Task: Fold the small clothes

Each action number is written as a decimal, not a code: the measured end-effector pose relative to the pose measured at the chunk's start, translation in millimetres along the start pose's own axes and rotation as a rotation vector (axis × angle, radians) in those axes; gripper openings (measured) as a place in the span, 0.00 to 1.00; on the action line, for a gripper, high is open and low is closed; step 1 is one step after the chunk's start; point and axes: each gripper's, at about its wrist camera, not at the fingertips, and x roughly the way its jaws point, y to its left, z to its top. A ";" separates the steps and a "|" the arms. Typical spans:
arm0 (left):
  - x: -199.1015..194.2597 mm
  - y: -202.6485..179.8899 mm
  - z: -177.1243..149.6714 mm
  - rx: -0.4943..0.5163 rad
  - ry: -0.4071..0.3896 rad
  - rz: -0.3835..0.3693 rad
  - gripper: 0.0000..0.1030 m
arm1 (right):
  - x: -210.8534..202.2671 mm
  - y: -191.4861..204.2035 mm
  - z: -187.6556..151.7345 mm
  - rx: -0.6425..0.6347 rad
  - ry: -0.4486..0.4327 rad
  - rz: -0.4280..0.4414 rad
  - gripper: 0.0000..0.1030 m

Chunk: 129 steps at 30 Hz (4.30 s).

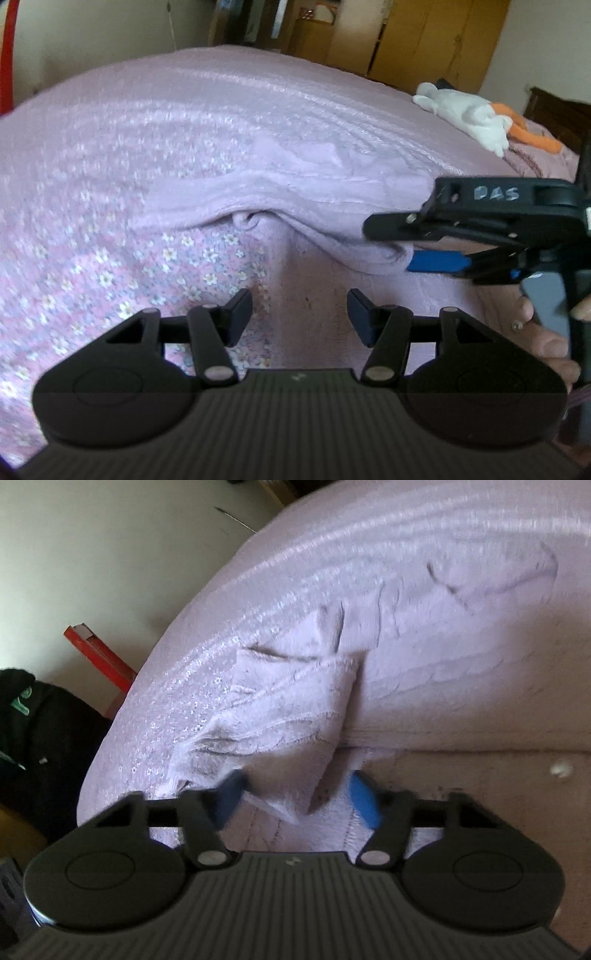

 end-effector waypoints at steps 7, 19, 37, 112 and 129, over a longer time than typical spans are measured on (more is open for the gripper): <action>6.1 2.5 2.5 0.001 -0.004 0.003 0.57 | -29.3 28.7 19.4 -0.208 -0.150 -0.031 0.15; 5.9 -3.0 0.1 0.030 -0.004 0.014 0.57 | -29.2 -19.6 10.3 -0.276 -0.142 -0.338 0.16; -37.2 46.9 21.9 -0.031 0.039 0.209 0.57 | -26.9 96.3 -41.8 -0.567 -0.179 -0.172 0.79; 29.4 -32.7 60.7 0.235 0.019 0.109 0.57 | -158.6 -159.1 21.2 0.040 -0.461 -0.587 0.55; 147.9 -125.0 167.9 0.465 0.070 -0.079 0.57 | -95.5 -160.1 138.1 -0.217 -0.208 -0.462 0.60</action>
